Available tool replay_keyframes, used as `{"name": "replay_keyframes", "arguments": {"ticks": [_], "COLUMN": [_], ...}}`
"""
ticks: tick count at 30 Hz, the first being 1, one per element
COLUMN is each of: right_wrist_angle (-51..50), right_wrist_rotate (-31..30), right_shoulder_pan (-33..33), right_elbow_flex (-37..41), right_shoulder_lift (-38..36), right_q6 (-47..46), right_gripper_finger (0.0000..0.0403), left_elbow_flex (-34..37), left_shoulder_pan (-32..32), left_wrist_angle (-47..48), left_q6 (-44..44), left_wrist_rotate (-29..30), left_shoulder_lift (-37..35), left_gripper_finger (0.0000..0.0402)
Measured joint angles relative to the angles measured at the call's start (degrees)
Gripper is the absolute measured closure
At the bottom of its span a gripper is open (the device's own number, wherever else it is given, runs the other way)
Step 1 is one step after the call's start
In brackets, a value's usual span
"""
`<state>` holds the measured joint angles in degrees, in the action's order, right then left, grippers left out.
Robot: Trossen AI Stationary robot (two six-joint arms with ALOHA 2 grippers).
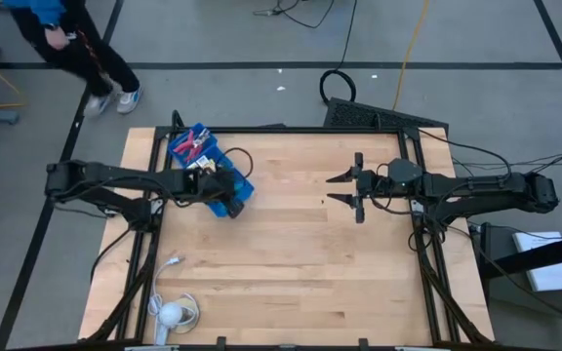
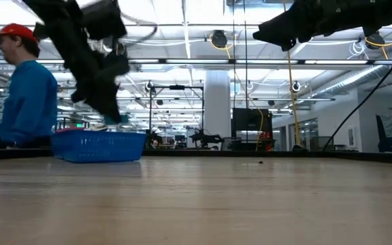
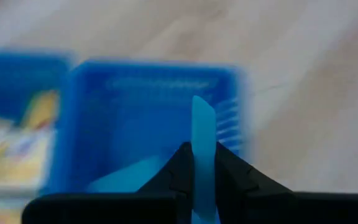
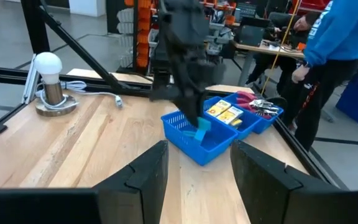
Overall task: Pick & Place School Supplies
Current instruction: Put the blue eraser into the bottom blue bin, then return to Home Position
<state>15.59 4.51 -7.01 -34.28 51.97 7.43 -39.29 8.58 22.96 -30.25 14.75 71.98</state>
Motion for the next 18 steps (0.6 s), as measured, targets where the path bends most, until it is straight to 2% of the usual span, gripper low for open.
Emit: {"name": "replay_keyframes", "arguments": {"ticks": [4,10,14,16,18], "right_wrist_angle": [0.0,0.6,-0.9,-1.0,-2.6], "right_wrist_rotate": [0.0,0.0,0.0,-0.1,-0.1], "right_shoulder_pan": [0.0,0.0,0.0,-0.1,-0.2], "right_elbow_flex": [0.0,0.0,0.0,0.0,0.0], "right_shoulder_lift": [0.0,0.0,0.0,0.0,-0.6], "right_q6": [-0.7,-2.6,-6.6,-5.1,-5.2], "right_gripper_finger": [0.0239,0.0238,0.0238,0.0238,0.0238], "left_elbow_flex": [2.3,2.3,2.2,2.1,2.1], "left_shoulder_pan": [4.3,6.9,6.9,6.7,5.2], "left_wrist_angle": [1.4,2.1,1.9,1.3,0.3], "left_q6": [-3.7,-6.3,-7.5,-6.2,-4.1], "left_wrist_rotate": [0.5,0.0,-4.3,-8.8,-9.6], "left_shoulder_lift": [1.4,1.2,0.9,0.9,-0.4], "left_gripper_finger": [0.0363,0.0276,0.0232,0.0218,0.0206]}}
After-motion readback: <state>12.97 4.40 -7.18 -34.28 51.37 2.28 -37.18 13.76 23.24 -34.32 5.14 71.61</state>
